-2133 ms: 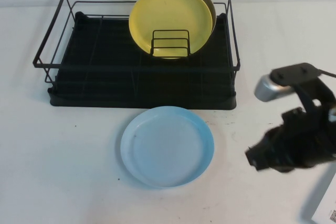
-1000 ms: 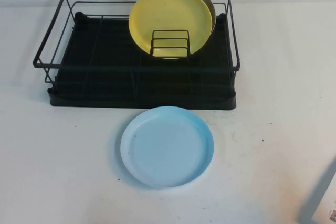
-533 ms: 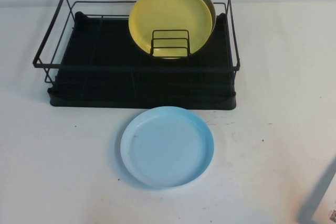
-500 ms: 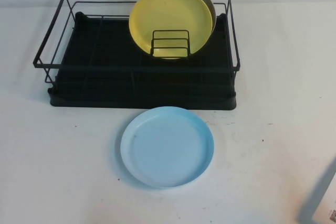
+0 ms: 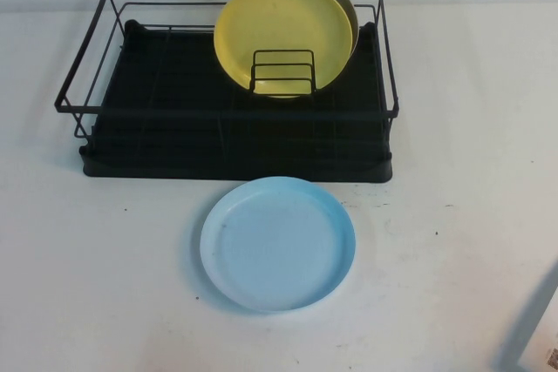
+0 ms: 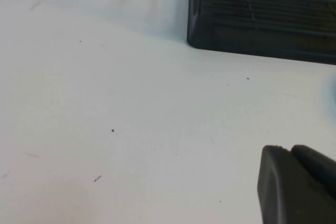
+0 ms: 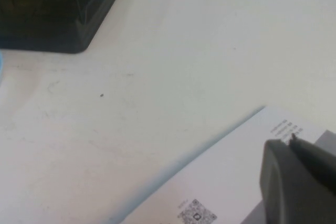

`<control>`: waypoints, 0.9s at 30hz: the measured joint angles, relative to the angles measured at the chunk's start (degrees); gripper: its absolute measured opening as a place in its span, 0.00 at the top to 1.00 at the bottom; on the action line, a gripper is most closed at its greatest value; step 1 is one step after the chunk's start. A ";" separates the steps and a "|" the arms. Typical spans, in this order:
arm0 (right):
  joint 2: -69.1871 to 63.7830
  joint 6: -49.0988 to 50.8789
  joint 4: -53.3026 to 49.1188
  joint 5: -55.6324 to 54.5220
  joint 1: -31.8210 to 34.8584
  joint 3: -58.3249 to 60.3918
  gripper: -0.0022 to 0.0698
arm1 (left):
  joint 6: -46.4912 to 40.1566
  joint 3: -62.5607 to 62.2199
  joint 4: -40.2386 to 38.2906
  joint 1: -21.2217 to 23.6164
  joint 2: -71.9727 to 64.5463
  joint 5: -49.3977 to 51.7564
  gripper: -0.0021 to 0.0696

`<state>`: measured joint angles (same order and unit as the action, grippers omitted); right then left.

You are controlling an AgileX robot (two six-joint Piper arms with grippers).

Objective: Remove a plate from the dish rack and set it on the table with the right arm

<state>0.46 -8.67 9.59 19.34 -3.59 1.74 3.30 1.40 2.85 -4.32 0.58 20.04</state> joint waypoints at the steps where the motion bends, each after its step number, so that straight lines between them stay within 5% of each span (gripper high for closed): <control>1: 0.00 -1.01 0.10 0.65 0.00 -0.02 1.00 | 0.00 0.00 0.00 0.00 0.00 0.00 0.98; 27: 0.32 -2.59 0.88 0.97 0.00 -0.02 1.00 | 0.00 0.00 0.00 0.00 0.00 0.00 0.98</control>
<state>0.78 -11.26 10.47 20.32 -3.59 1.72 3.30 1.40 2.85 -4.32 0.58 20.04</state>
